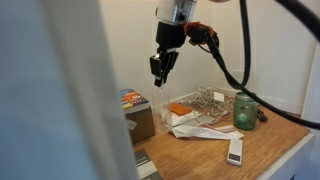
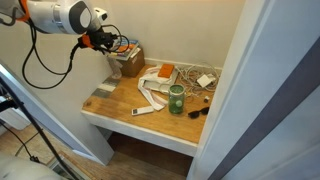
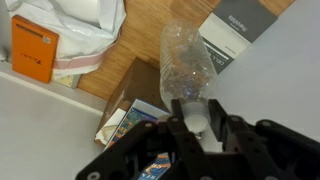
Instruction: Move the clear bottle to the left
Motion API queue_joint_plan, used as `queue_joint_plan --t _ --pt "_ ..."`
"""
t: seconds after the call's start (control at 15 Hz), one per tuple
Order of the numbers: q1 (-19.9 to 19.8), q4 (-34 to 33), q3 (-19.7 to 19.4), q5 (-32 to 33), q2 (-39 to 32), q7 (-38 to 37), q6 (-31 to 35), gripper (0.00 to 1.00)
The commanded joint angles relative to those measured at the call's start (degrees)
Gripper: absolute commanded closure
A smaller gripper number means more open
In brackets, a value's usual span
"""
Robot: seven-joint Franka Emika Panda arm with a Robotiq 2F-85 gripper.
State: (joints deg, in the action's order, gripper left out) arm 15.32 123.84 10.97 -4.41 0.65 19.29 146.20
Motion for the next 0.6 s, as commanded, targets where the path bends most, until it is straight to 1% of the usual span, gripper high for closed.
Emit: queue_joint_plan --t 0.0,0.33,0.53 --pt "-0.8 -3.9 1.0 1.2 -5.3 0.9 2.3 0.92" --pt "-0.9 -7.1 1.1 5.7 -10.9 -1.4 3.9 0.92" --pt "-0.8 -9.6 1.3 6.6 -14.6 -2.5 3.9 0.92"
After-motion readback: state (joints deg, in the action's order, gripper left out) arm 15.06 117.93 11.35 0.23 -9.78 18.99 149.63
